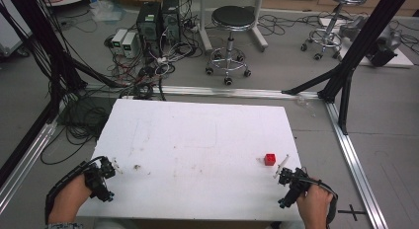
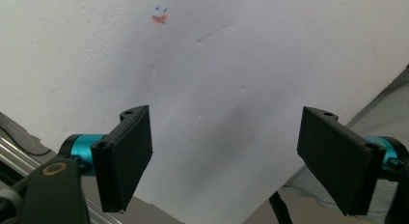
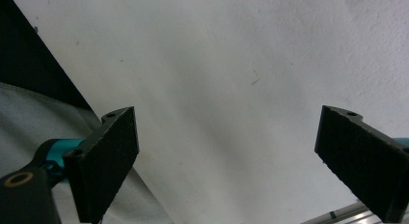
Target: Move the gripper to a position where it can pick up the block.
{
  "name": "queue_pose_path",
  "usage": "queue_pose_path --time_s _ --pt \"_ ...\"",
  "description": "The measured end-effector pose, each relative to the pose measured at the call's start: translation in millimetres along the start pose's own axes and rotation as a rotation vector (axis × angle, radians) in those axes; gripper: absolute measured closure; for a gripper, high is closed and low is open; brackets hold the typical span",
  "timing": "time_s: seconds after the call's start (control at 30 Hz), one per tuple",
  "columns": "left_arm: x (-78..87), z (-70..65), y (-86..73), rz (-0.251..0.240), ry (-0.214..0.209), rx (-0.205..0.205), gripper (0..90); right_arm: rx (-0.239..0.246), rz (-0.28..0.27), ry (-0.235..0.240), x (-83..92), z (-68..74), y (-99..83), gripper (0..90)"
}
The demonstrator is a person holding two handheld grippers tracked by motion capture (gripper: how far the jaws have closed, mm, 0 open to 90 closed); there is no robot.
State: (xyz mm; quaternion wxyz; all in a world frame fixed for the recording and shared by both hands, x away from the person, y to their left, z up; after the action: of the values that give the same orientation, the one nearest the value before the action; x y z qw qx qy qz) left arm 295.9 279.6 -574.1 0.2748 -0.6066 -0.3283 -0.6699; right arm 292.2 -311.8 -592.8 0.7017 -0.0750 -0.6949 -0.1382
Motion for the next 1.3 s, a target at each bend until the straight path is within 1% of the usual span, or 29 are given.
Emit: queue_pose_path --time_s 0.1,0.13,0.23,0.3,0.5,0.57,0.67,0.7,0.77,0.87,1.13,1.23,1.3 --pt "1.2 -0.3 -0.5 -0.003 0.000 0.004 20.3 -0.005 -0.003 0.001 0.3 0.9 0.8 7.5" --pt "2.6 0.6 0.0 -0.006 0.012 0.001 20.3 0.002 -0.003 0.003 0.4 0.9 0.9 7.5" --pt "3.8 0.4 0.9 -0.011 0.014 -0.003 20.4 0.001 -0.005 0.002 1.3 0.9 1.8 7.5" --pt "4.1 -0.1 1.7 -0.017 0.009 0.002 20.4 0.004 -0.006 0.002 1.2 0.5 2.2 7.5" --pt "2.9 0.1 2.4 -0.017 0.005 -0.005 20.5 -0.001 -0.011 0.006 1.2 0.4 3.0 7.5" --pt "2.6 0.4 1.8 -0.011 0.009 -0.002 20.6 0.008 -0.010 0.006 0.5 0.3 2.7 7.5" --pt "2.6 -1.2 2.5 -0.013 0.002 -0.003 20.6 0.009 -0.007 0.008 -0.1 0.3 2.5 7.5" --pt "2.6 -1.0 2.9 -0.014 0.008 -0.006 20.6 0.007 -0.007 0.008 -0.1 0.3 2.7 7.5" --pt "2.1 -2.1 3.5 -0.019 0.002 -0.004 20.6 0.004 -0.017 0.010 -0.4 0.5 3.3 7.5" --pt "1.9 -2.0 3.9 -0.018 0.005 -0.010 20.6 0.007 -0.015 0.015 -1.2 1.3 3.0 7.5" --pt "3.5 -2.0 4.1 -0.022 0.001 -0.009 20.6 0.003 -0.020 0.018 -1.5 1.9 2.7 7.5" --pt "3.3 -2.0 4.2 -0.025 -0.001 -0.009 20.6 0.010 -0.019 0.022 -1.9 1.9 0.5 7.5" --pt "3.0 -2.5 4.4 -0.024 -0.006 -0.010 20.7 0.005 -0.024 0.020 -1.0 1.8 -1.8 7.5"
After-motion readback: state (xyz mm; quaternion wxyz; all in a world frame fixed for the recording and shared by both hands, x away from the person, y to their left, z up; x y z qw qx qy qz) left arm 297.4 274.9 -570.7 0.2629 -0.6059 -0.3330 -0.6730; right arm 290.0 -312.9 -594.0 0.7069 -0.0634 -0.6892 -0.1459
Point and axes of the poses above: each handheld gripper's, and its own axes: x roughly backward along the jaws, y roughly out of its top, z roughly to its left, the point moved 9 cm from there along -x, roughly forward along the jaws, and after that the axes turned 15 degrees about x, right-handed, at the moved point
